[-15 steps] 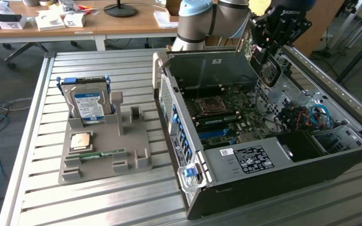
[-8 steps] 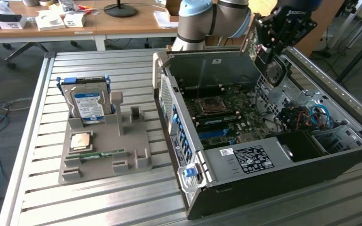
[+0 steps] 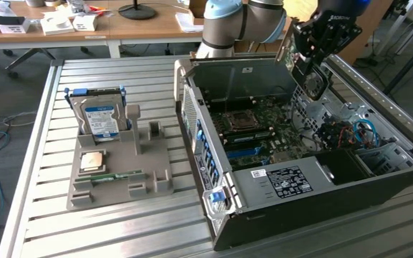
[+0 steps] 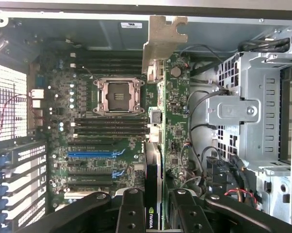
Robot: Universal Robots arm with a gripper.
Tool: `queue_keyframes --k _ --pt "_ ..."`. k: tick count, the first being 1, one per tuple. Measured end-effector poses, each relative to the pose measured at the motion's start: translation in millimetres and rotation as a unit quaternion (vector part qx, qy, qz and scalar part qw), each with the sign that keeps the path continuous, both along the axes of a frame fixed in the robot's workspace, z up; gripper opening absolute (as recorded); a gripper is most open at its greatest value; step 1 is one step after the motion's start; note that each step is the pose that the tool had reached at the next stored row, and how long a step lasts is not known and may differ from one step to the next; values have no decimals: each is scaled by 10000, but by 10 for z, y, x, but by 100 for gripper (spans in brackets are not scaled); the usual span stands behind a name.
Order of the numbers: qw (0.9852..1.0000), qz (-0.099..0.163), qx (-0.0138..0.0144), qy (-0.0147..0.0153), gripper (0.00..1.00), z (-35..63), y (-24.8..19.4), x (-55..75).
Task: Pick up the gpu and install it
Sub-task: 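Pick up the gpu and move the gpu toward the slot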
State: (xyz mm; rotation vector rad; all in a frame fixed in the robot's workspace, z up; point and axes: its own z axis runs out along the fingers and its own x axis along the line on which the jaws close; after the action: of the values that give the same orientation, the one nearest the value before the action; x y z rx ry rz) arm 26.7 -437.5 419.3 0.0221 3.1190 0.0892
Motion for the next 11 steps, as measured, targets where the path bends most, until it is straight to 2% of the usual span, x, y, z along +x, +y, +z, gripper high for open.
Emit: queue_keyframes --k 6,11 --pt "10000 0 -1 0 26 -26 0 2" --pt "10000 1 0 0 26 -32 0 85"
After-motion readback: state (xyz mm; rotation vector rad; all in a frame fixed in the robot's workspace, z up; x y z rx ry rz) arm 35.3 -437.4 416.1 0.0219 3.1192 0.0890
